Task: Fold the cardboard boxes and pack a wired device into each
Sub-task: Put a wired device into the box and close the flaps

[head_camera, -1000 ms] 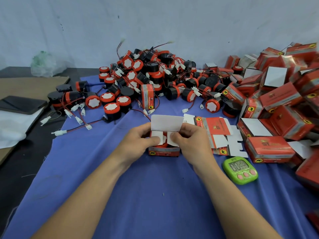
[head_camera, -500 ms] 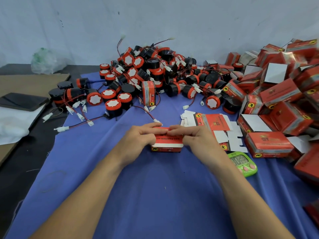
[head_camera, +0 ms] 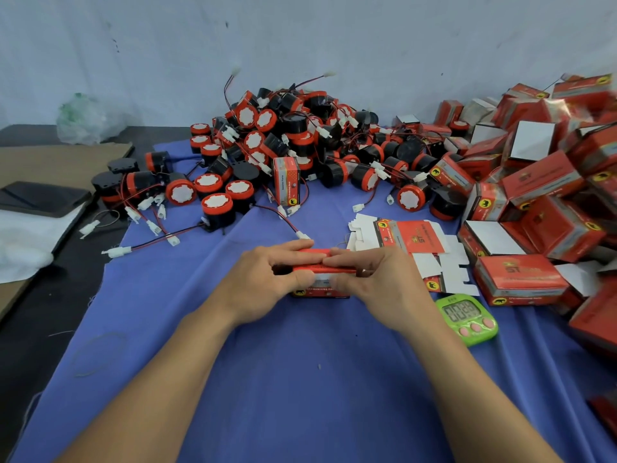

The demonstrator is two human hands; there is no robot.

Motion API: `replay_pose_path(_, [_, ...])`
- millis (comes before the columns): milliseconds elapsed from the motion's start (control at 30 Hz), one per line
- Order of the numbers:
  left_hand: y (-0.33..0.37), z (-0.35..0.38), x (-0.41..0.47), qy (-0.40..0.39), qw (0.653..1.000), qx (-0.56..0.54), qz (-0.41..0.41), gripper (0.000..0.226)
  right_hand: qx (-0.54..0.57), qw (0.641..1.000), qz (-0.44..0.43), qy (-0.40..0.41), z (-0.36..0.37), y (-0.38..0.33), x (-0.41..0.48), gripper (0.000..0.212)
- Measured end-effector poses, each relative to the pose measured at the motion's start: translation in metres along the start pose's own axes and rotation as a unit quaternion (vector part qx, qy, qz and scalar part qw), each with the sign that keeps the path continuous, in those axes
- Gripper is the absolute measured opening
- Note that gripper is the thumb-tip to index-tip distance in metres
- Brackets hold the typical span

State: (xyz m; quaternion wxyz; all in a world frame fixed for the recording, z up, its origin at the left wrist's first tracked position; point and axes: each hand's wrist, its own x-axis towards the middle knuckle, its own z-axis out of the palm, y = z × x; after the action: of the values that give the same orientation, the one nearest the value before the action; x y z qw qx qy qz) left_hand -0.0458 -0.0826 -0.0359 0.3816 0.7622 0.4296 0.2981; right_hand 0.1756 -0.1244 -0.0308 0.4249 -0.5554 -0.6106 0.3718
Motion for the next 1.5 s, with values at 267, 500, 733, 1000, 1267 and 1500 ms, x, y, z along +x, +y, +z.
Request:
replay_pose_path(267, [0.000, 0.001, 0.001, 0.001, 1.000, -0.010, 0.001, 0.031, -0.062, 0.997, -0.028, 0.029, 0.001, -0.001, -0.001, 0.016])
replay_pose_path(500, [0.000, 0.001, 0.001, -0.002, 1.000, -0.027, -0.011, 0.034, -0.100, 0.992, -0.047, 0.059, 0.006, -0.003, -0.007, 0.017])
replay_pose_path(733, [0.004, 0.007, -0.001, 0.021, 0.997, -0.071, -0.017, 0.024, -0.265, 0.961, -0.072, 0.028, 0.007, -0.012, -0.019, 0.029])
replay_pose_path(1000, [0.008, 0.012, -0.002, 0.051, 0.991, -0.116, -0.048, 0.024, -0.363, 0.912, -0.191, 0.015, 0.013, -0.017, -0.039, 0.062])
replay_pose_path(1267, [0.013, 0.016, 0.001, 0.074, 0.988, -0.118, -0.060, 0.024, -0.433, 0.894, -0.077, -0.085, 0.014, -0.013, -0.051, 0.088])
replay_pose_path(1500, [0.021, 0.028, -0.005, 0.057, 0.996, -0.026, -0.063, 0.040, -0.114, 0.987, -0.022, 0.112, 0.006, -0.002, -0.041, 0.050])
